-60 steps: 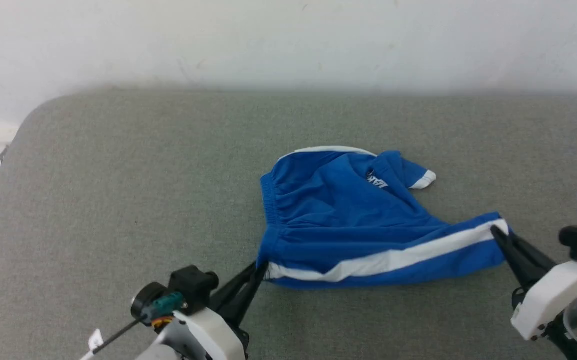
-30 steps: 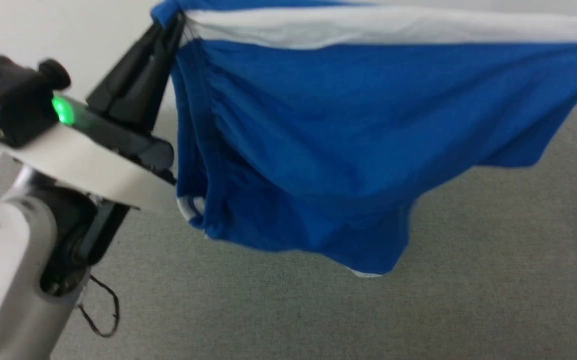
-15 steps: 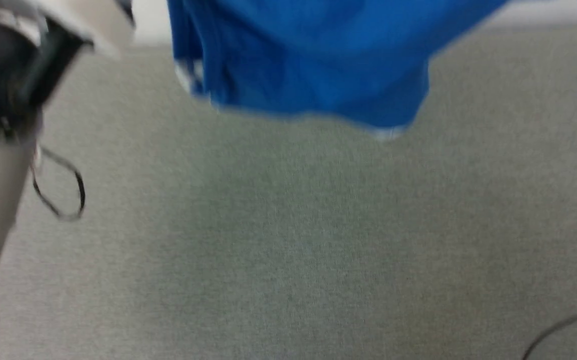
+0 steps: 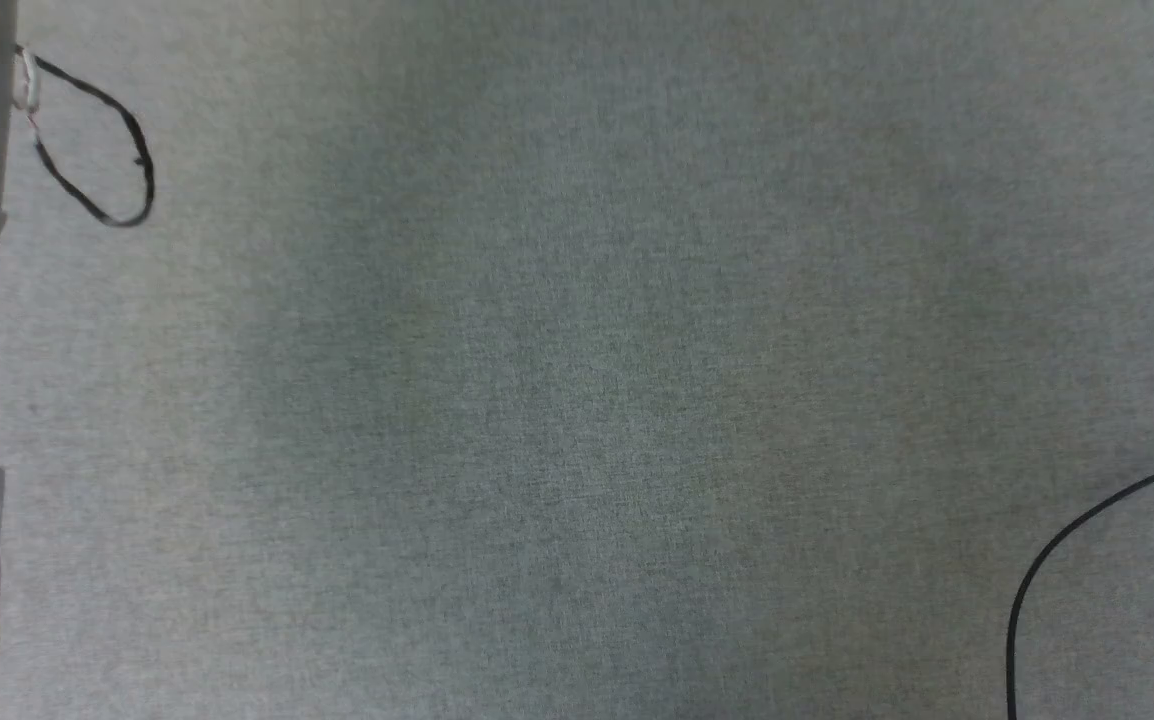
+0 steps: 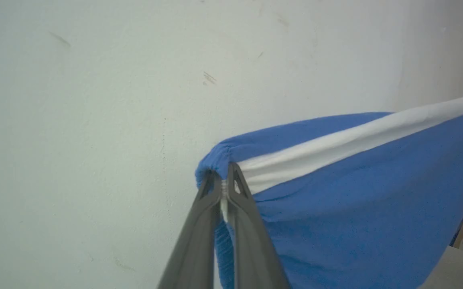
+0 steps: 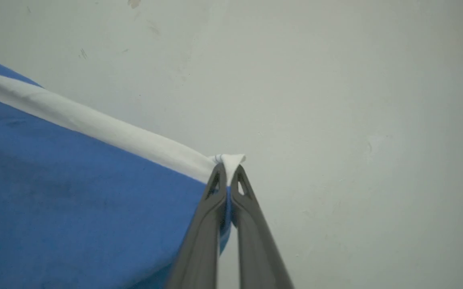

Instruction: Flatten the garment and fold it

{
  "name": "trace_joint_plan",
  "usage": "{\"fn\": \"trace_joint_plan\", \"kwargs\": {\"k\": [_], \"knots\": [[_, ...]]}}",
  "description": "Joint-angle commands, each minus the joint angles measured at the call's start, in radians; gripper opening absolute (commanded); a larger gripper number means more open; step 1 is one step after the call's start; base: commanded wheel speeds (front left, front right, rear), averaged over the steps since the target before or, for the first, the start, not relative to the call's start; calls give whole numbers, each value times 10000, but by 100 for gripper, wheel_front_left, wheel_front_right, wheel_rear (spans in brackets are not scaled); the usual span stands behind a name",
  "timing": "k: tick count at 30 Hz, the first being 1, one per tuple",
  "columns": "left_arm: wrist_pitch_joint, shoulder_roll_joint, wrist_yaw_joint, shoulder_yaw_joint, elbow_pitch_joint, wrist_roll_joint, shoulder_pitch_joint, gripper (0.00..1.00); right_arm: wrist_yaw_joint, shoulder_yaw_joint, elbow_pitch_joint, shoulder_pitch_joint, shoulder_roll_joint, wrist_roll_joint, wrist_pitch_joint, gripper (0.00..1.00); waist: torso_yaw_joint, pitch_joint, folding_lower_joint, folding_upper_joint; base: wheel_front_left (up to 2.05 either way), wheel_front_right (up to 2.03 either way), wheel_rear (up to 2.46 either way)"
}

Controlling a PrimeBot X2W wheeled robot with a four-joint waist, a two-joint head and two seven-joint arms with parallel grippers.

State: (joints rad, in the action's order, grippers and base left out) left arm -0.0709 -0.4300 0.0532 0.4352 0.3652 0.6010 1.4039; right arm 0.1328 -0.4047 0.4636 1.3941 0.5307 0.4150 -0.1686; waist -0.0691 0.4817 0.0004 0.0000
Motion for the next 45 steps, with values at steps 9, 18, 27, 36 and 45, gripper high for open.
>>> {"fn": "trace_joint_plan", "kwargs": {"k": [9, 18, 27, 36, 45], "knots": [[1600, 480, 188, 231, 1600, -174, -619, 0, -21, -742, 1412, -271, -600, 51, -782, 0, 133, 634, -4, 0, 0, 0, 0], [2637, 786, 328, 1061, 2373, -53, -4225, 0, -21, -1491, 1427, -3267, -455, 423, -925, 0, 400, -700, -4, 0, 0, 0, 0], [2570, 292, 320, 1774, 1747, 197, -7831, 0, -21, -2242, 146, -7175, 294, 1241, -929, 0, 467, -2138, -4, 0, 0, 0, 0], [2151, -250, -101, 2377, 588, 86, -9890, 0, -21, -3635, -717, -9399, 1358, 2454, -787, 0, 672, -3261, -4, 0, 0, 0, 0], [1847, -618, -574, 2677, -675, 355, -11690, 0, -21, -3492, -1177, -10923, 1918, 3326, -121, 0, 854, -4477, -4, 0, 0, 0, 0]]}}
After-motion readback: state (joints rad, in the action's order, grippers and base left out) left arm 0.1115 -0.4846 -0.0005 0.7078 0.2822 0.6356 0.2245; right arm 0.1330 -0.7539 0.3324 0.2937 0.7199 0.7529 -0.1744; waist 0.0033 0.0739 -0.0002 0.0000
